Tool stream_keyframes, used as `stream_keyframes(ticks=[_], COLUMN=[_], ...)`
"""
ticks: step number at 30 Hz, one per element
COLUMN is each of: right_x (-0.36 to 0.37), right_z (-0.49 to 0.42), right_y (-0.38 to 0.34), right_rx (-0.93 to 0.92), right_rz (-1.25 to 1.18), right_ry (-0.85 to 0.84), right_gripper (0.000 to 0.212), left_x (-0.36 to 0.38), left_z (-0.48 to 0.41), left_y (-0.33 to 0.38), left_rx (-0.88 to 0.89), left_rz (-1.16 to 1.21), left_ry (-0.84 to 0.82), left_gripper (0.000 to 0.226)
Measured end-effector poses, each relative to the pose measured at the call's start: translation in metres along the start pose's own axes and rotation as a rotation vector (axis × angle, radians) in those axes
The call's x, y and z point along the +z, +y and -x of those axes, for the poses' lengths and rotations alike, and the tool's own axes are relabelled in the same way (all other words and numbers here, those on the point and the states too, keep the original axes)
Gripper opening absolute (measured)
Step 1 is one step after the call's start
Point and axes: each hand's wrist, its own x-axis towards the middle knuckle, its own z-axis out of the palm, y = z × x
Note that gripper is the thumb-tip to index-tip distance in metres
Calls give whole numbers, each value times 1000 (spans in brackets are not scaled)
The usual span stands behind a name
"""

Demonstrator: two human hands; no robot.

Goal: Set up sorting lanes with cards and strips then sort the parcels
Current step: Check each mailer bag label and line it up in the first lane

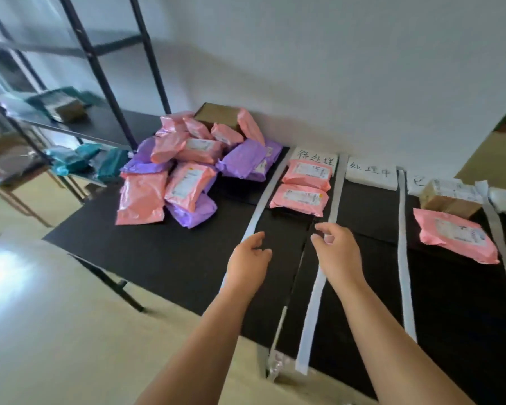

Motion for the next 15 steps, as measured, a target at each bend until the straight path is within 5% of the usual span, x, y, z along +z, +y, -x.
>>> stream_keyframes(ticks=[15], right_x=[216], right_z=[52], right_y=[-128], right_rx=[-121], right_rz=[-38], right_ry=[-273], right_gripper=[24], left_x=[-226], left_z=[-7], left_y=[-92], left_rx=[-113], left_rz=[164], left_ry=[313], left_gripper=[43])
